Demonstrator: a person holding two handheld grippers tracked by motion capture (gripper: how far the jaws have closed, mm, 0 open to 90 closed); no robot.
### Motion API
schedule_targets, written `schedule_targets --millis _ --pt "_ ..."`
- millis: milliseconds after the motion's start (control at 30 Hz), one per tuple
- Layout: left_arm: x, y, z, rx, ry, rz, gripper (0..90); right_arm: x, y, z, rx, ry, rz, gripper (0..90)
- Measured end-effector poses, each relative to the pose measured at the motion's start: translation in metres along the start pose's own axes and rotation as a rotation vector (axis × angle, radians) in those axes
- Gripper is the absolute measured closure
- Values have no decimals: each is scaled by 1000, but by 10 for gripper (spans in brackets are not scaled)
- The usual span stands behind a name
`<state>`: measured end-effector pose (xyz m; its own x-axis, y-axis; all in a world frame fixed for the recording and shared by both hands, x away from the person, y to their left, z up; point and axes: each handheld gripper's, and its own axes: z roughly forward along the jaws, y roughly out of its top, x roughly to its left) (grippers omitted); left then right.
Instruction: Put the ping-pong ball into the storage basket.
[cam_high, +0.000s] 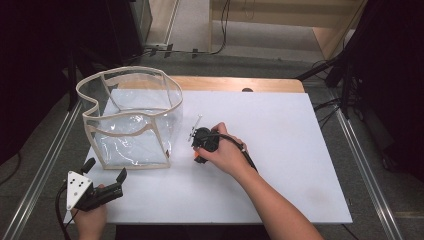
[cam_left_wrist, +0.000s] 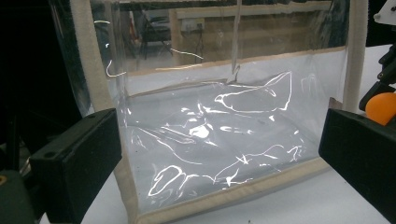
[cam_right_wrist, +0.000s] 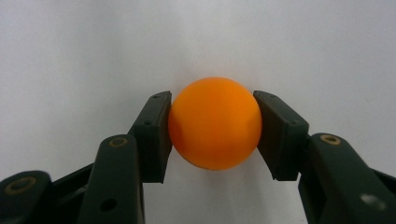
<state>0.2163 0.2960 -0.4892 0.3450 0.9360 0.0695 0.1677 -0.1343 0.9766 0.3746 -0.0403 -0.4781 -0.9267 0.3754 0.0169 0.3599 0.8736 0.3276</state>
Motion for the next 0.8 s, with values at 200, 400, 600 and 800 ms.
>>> schedule_targets --millis 200,400,600,800 --pt "0 0 0 1 -1 0 0 0 -1 -2 1 9 7 476" --pt "0 0 0 0 -2 -1 0 -2 -2 -8 -12 22 5 476" --pt "0 0 0 2 -2 0 0 -3 -2 -14 -13 33 5 476" --pt "0 0 0 0 -1 0 0 -4 -2 -17 -20 32 -4 476"
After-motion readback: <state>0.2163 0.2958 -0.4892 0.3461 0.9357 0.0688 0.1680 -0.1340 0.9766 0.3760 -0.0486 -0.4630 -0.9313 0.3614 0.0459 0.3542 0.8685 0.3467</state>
